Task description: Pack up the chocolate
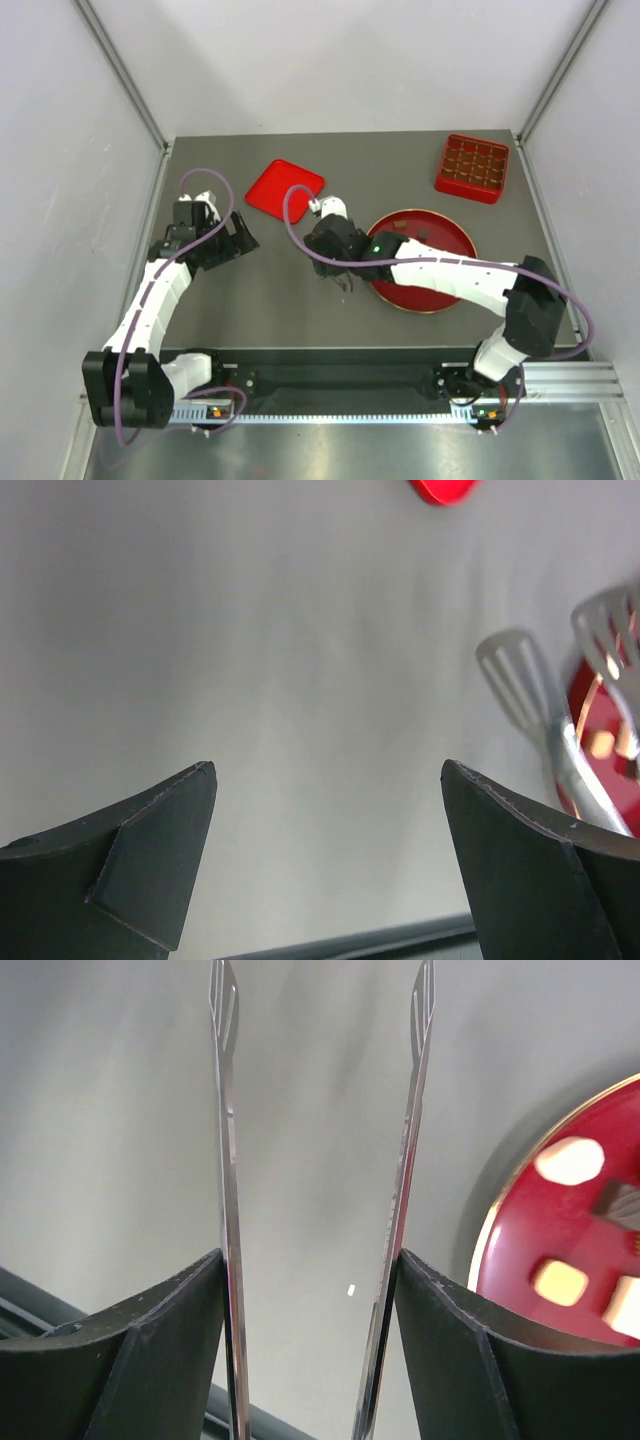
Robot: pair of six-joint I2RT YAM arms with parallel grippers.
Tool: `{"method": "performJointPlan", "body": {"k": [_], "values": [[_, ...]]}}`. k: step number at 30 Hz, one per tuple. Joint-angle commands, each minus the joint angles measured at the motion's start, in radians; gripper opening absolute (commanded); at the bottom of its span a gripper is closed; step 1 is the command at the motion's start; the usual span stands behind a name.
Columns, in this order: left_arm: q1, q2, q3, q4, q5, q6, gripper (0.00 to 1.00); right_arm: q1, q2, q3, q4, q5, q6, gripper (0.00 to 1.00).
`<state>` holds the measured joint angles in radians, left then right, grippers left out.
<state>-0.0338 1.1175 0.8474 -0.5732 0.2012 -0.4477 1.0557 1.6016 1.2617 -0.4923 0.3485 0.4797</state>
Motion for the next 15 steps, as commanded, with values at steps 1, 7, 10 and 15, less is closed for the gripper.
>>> {"method": "performJointPlan", "body": {"k": [1,7,10,15], "values": [[0.002,0.010,-0.019,0.061,0.093,0.024,0.99,-0.031,-0.051,0.048,-0.078,-0.066,-0.052,0.65],[-0.038,-0.013,-0.015,0.090,0.125,0.032,0.99,-0.066,-0.077,0.062,-0.111,-0.100,-0.076,0.63],[-0.063,-0.022,-0.013,0.099,0.164,0.043,0.99,-0.092,-0.098,0.059,-0.115,-0.121,-0.088,0.61],[-0.188,-0.021,-0.015,0.116,0.136,0.066,0.99,-0.152,-0.138,0.068,-0.150,-0.134,-0.116,0.60]]}}
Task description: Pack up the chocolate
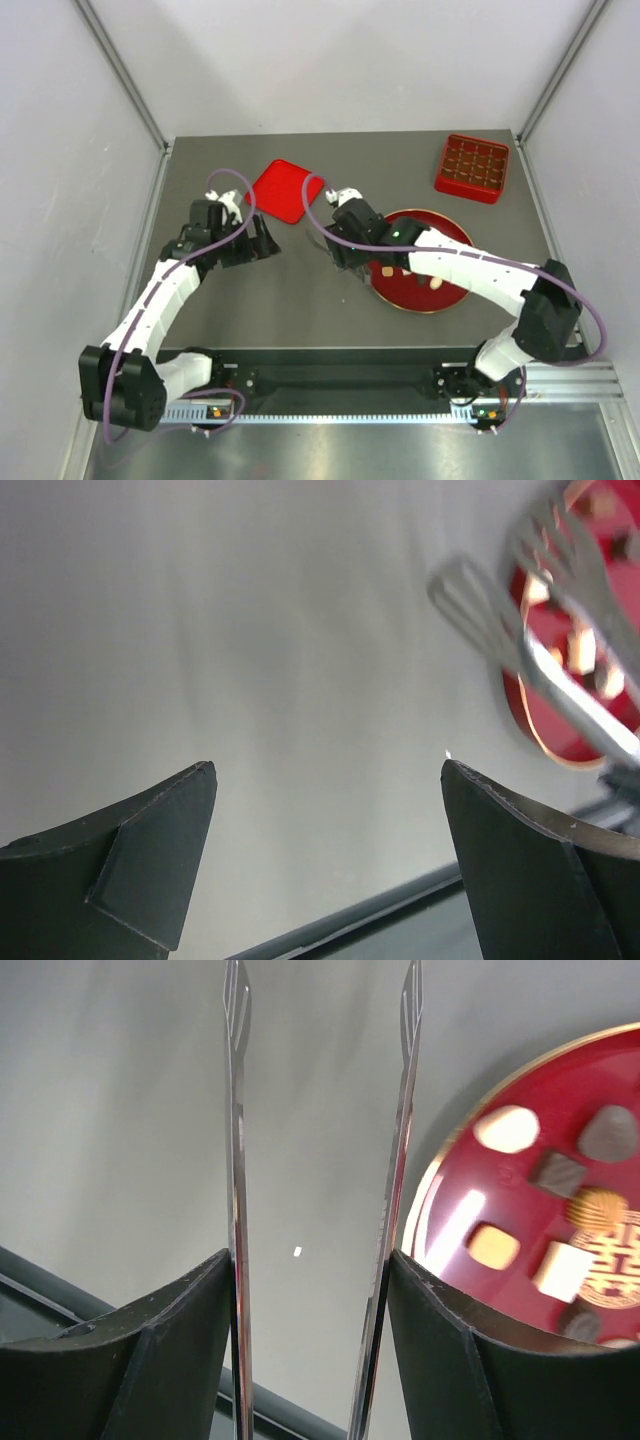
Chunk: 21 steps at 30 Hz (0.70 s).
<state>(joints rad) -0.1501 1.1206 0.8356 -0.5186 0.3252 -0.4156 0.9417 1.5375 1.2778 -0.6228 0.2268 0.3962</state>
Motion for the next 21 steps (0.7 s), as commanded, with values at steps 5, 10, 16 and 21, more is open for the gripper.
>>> {"method": "performJointPlan", "body": {"k": [5,10,16,21], "values": [[-0.179,0.005,0.028,0.063,-0.009,0.029,0.99,-0.109,-0.137,0.037,-0.061,-0.014,-0.034,0.59],[-0.206,0.004,0.060,0.062,0.063,0.031,0.99,-0.176,-0.191,-0.006,-0.112,-0.001,-0.013,0.58],[-0.212,-0.013,0.066,0.035,0.153,0.054,0.99,-0.250,-0.246,-0.058,-0.182,0.020,0.010,0.56],[-0.212,-0.054,0.056,-0.009,0.068,0.086,0.99,-0.300,-0.287,-0.107,-0.196,0.014,0.018,0.54]]}}
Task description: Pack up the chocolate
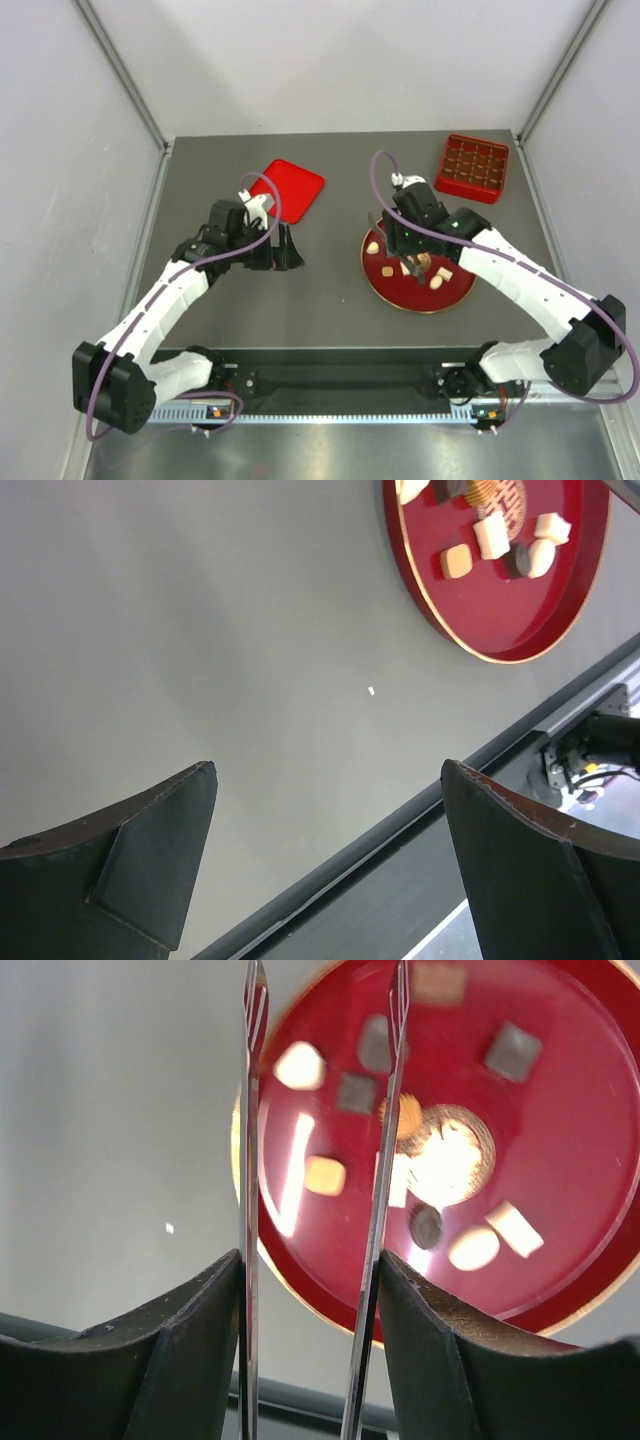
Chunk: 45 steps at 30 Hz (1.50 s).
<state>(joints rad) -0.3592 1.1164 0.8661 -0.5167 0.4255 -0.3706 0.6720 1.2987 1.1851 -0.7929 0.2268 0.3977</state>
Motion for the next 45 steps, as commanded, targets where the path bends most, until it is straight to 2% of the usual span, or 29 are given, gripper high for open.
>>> {"method": "performJointPlan", "body": {"k": [1,11,29,45], "values": [[-0.003,-0.055,0.021,-0.012,-0.042,0.042,0.99,-0.034,-0.052,-0.025,-0.028,0.013,0.020,0.54],[-0.003,-0.073,-0.021,-0.029,-0.114,0.064,0.99,-0.063,-0.053,-0.085,-0.012,0.022,0.024,0.51],[-0.003,-0.072,-0.024,-0.032,-0.123,0.058,0.99,-0.088,0.027,-0.153,0.122,-0.010,0.006,0.50],[-0.003,-0.070,-0.018,-0.043,-0.146,0.061,0.99,-0.086,0.059,-0.165,0.138,-0.021,0.018,0.44]]}}
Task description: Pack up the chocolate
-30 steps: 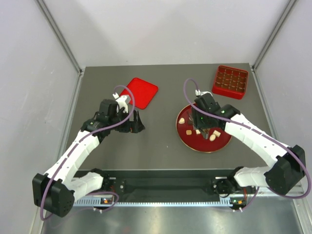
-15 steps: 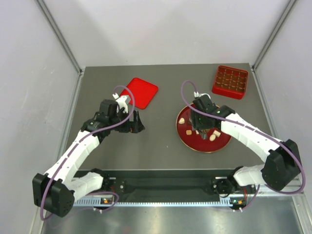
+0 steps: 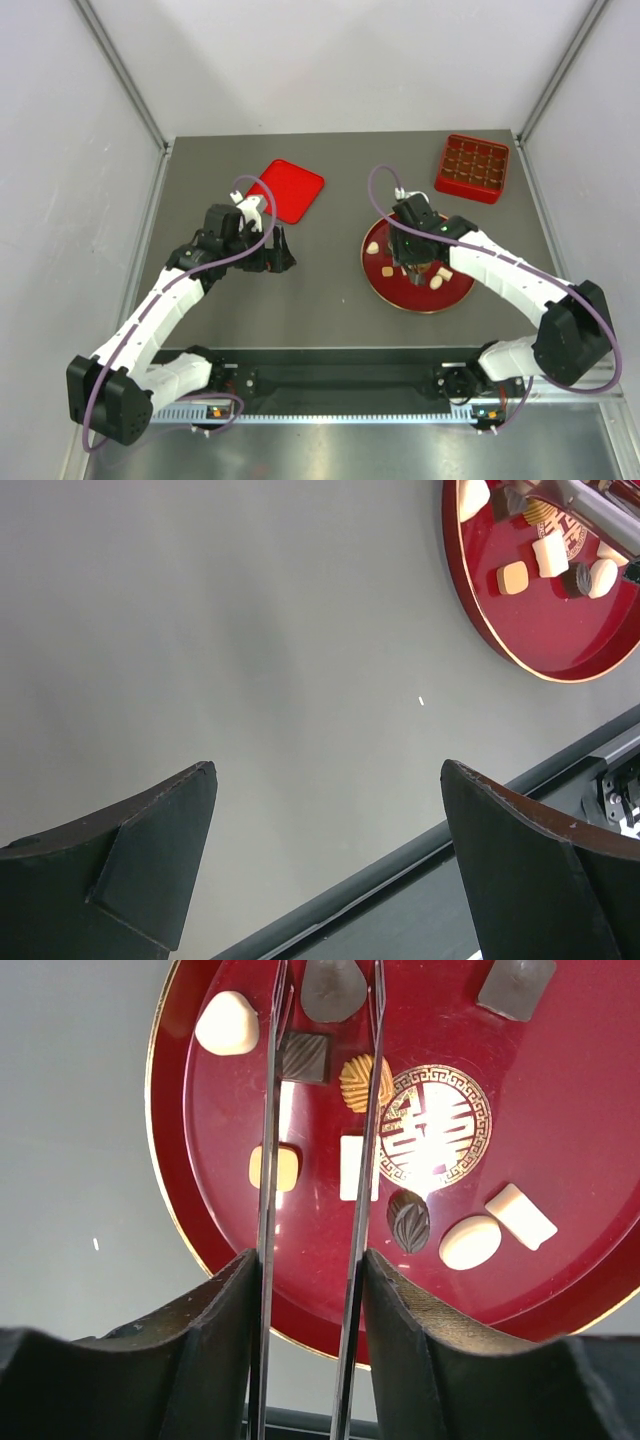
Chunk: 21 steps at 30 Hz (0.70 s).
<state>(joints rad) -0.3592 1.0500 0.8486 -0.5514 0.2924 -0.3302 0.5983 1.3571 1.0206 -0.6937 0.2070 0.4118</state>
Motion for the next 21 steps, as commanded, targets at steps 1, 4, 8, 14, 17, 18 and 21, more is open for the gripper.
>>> {"method": "performJointPlan", "body": {"k": [1,4,8,14,17,18,21], "values": [[-0.003,-0.002,0.000,-0.008,-0.010,0.020,0.99,-0.012,0.002,-0.001,0.040,-0.004,0.005,0.43],[-0.003,-0.002,-0.003,-0.013,-0.013,0.019,0.99,-0.012,0.004,0.001,0.039,-0.014,0.004,0.39],[-0.003,-0.018,-0.006,-0.013,-0.021,0.016,0.99,-0.012,-0.006,0.004,0.037,-0.011,0.007,0.36],[-0.003,-0.018,-0.008,-0.012,-0.019,0.016,0.99,-0.012,-0.016,0.041,0.007,-0.006,0.008,0.31],[-0.003,-0.016,-0.009,-0.016,-0.022,0.014,0.99,-0.012,-0.021,0.075,-0.018,-0.003,0.005,0.30],[-0.003,-0.013,-0.008,-0.016,-0.025,0.016,0.99,-0.012,-0.021,0.091,-0.026,-0.003,0.005,0.29],[-0.003,-0.015,-0.003,-0.021,-0.024,0.019,0.99,-0.015,-0.023,0.128,-0.059,0.006,0.002,0.29]]}}
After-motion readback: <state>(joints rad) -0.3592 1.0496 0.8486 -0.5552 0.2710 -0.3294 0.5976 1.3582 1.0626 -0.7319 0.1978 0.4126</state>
